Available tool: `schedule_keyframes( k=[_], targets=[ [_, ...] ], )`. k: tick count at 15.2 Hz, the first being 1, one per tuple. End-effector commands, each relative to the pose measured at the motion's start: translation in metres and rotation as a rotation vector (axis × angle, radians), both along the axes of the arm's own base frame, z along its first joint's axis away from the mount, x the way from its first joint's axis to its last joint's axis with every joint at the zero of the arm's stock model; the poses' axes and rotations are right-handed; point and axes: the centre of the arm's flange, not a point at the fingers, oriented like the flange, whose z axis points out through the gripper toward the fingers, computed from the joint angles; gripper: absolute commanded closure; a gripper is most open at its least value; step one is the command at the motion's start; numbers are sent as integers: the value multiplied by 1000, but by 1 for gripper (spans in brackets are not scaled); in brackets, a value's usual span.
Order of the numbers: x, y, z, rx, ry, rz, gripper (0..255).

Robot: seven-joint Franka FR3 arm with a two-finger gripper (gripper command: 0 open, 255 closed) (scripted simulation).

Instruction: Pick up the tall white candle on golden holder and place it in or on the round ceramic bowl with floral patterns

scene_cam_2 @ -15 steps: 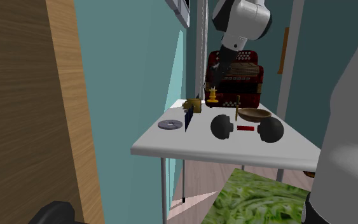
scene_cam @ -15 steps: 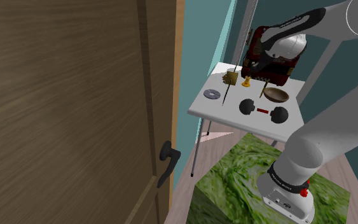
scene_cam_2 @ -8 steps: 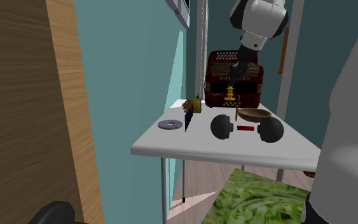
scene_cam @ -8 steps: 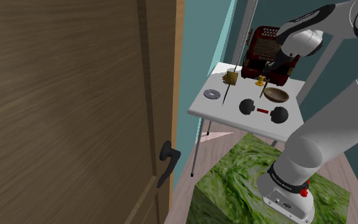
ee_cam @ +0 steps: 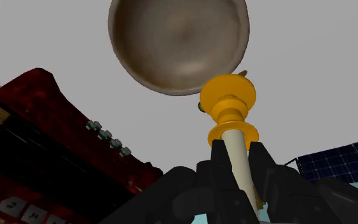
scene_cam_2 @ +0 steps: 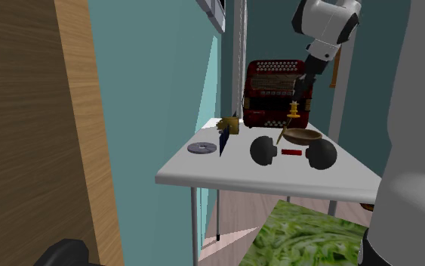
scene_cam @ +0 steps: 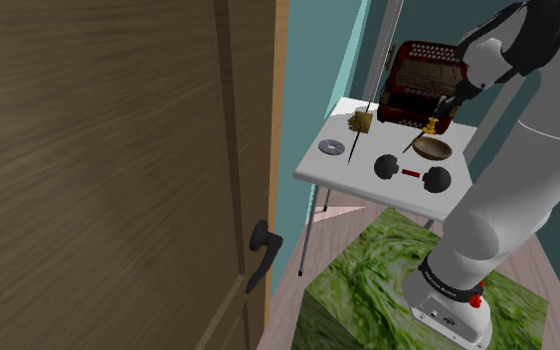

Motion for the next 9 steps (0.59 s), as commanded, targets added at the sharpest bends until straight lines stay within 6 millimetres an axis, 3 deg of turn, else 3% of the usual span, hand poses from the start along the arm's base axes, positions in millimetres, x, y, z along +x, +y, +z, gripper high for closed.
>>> schedule_keyframes(
  k=[1,3,9],
  targets=[
    [-13,-22,1,-1,-3,4,255],
    [-32,-50,2,-1,-3,4,255],
    [-32,-50,-30,-1,-3,4,255]
  ],
)
